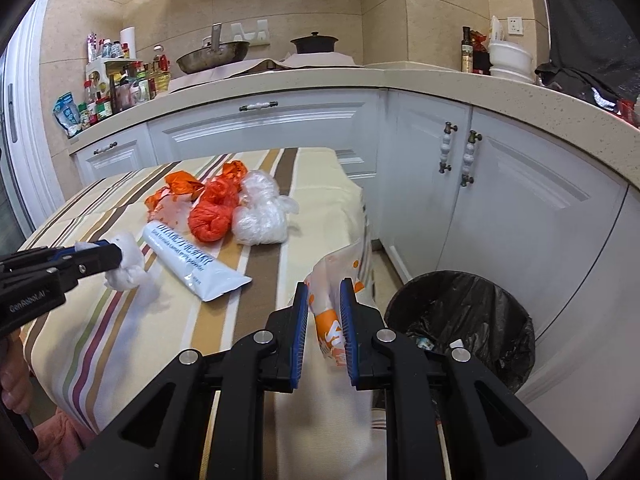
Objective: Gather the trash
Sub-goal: 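Grasp the clear orange-print bag with the right tool while the left tool grasps the tissue, then move both tools over the bin and release the bag and tissue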
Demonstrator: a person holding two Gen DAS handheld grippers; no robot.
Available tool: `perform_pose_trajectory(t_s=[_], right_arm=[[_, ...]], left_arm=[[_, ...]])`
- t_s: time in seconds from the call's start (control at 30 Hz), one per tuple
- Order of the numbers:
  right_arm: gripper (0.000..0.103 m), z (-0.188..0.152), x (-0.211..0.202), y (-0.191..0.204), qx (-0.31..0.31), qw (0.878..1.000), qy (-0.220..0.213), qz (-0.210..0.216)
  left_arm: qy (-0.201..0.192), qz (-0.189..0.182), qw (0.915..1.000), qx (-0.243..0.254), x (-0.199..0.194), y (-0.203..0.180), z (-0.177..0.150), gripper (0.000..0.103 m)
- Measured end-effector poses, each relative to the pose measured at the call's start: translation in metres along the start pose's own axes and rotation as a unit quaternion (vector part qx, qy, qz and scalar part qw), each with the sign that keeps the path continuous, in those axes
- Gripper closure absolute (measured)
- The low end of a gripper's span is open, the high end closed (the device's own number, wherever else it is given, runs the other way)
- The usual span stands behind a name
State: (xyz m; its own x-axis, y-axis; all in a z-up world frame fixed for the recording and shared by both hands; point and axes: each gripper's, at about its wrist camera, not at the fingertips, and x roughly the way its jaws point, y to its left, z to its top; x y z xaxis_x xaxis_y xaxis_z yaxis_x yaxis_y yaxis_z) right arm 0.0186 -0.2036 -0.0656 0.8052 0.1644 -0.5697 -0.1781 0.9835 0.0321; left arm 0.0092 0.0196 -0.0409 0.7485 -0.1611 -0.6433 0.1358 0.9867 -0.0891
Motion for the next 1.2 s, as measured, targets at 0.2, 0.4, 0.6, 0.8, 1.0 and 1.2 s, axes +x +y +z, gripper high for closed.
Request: perform_pose_trajectory(t_s=[0.2, 0.4, 0.6, 0.8, 1.0, 1.2], right_arm=[[0.086, 0.005, -0.002, -0.023, 0.009, 0.999, -0.006, -0.037], [0.086, 0.006, -0.001, -0.062, 0.028, 0.996, -0.009, -0.082], [0.086, 0.005, 0.003, -0.099, 0.051, 0.992, -0.007, -0.114], [0.086, 0.004, 0.012, -0.136, 0.070, 0.988, -0.004, -0.137], [0.086, 0.002, 0.023, -0.160, 0.082, 0.987, -0.002, -0.141], [0.081, 0.001, 0.042, -0.178, 0.088, 0.986, 0.002, -0.138]], left_arm=[[-0.013, -0.030, 0.9991, 0.027, 0.007, -0.029, 0.018, 0.088], [-0.025, -0.070, 0.9954, 0.061, 0.024, -0.073, 0.039, 0.088], [-0.020, -0.101, 0.9907, 0.088, 0.051, -0.122, 0.054, 0.088], [-0.001, -0.114, 0.9880, 0.105, 0.086, -0.168, 0.065, 0.088], [0.023, -0.108, 0.9869, 0.117, 0.121, -0.202, 0.070, 0.088], [0.054, -0.089, 0.9883, 0.112, 0.158, -0.218, 0.071, 0.081]])
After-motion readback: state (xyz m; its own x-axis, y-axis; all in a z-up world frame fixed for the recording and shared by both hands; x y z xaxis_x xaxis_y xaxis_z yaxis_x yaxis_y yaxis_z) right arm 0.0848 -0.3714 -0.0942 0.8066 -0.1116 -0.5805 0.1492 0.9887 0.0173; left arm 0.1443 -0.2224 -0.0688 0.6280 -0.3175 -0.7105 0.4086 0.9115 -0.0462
